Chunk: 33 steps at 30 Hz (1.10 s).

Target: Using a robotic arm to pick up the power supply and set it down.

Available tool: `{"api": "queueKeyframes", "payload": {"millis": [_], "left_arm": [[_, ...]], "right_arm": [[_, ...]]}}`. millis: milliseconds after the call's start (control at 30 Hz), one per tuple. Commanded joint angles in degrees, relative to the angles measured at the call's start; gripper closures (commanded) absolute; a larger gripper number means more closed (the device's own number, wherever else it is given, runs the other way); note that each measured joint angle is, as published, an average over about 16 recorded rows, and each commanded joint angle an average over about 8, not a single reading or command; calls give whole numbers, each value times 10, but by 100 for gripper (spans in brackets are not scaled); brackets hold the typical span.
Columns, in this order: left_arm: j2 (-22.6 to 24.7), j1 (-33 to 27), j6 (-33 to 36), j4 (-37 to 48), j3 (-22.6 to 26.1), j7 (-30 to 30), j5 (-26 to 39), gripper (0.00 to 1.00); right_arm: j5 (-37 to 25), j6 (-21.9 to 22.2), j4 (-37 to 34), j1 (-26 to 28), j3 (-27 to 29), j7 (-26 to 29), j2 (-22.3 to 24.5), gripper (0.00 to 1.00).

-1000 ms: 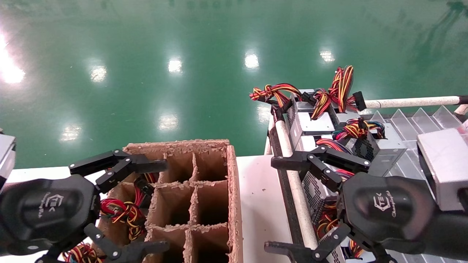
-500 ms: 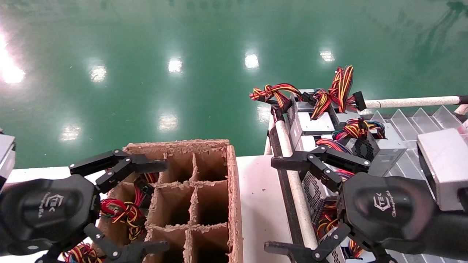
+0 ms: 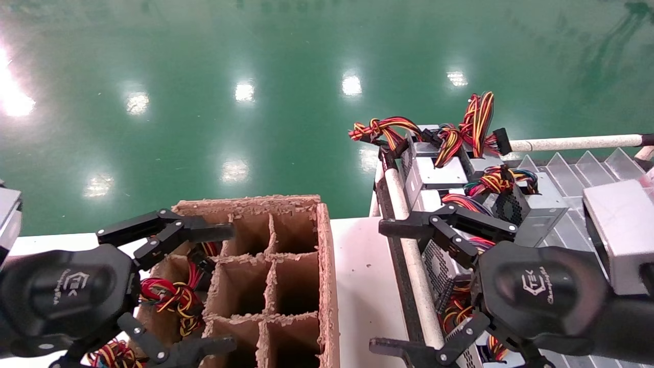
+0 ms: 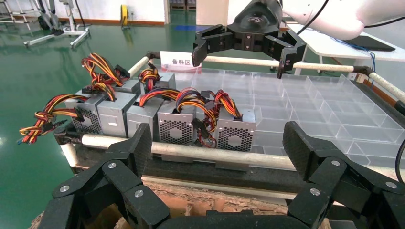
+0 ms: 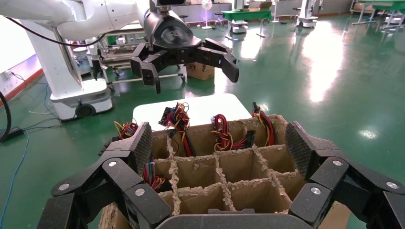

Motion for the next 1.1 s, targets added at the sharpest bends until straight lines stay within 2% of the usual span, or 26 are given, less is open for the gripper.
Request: {"api": "queueKeyframes", "payload": {"millis": [33,1100], "left_arm": [[0,0,0,0,0,0,0,0],[0,0,0,0,0,0,0,0]], "right_arm": [[0,0,0,0,0,0,0,0],[0,0,0,0,0,0,0,0]]}}
